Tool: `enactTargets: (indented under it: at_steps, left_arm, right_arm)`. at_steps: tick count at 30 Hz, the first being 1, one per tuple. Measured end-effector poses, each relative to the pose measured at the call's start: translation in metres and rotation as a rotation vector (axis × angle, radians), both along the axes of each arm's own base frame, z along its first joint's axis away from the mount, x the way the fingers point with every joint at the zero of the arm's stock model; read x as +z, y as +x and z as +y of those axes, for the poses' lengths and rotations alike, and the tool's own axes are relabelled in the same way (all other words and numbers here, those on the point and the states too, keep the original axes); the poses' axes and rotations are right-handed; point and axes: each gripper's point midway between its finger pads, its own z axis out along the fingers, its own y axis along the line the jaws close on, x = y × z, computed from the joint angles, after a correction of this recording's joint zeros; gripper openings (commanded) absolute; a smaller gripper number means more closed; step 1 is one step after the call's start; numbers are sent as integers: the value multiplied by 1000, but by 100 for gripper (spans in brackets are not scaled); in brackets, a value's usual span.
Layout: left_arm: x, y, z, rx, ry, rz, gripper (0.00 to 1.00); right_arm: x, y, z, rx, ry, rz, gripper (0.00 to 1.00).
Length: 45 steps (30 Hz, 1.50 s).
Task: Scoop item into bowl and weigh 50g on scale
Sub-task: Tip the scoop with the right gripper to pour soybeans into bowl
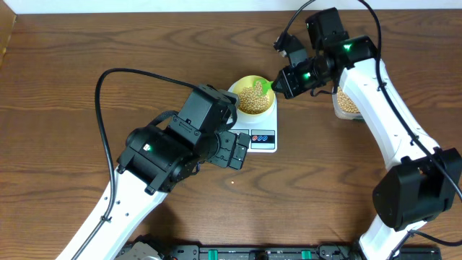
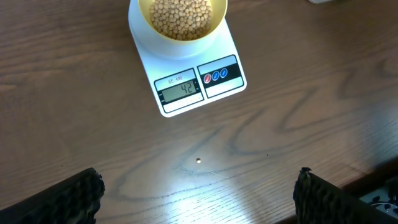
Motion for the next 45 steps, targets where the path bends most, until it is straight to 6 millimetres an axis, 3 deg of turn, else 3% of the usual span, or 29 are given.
enactTargets:
  at_steps: [7,13,45]
  left_arm:
    - [0,0,0,0,0,0,100]
    - [0,0,0,0,0,0,100]
    - [0,0,0,0,0,0,100]
  right_arm:
    - [1,1,-5,-2,-47,-16,2]
    - [9,0,5,27,-66,-51,2]
    - [6,-3,3,33,-88,-44,1]
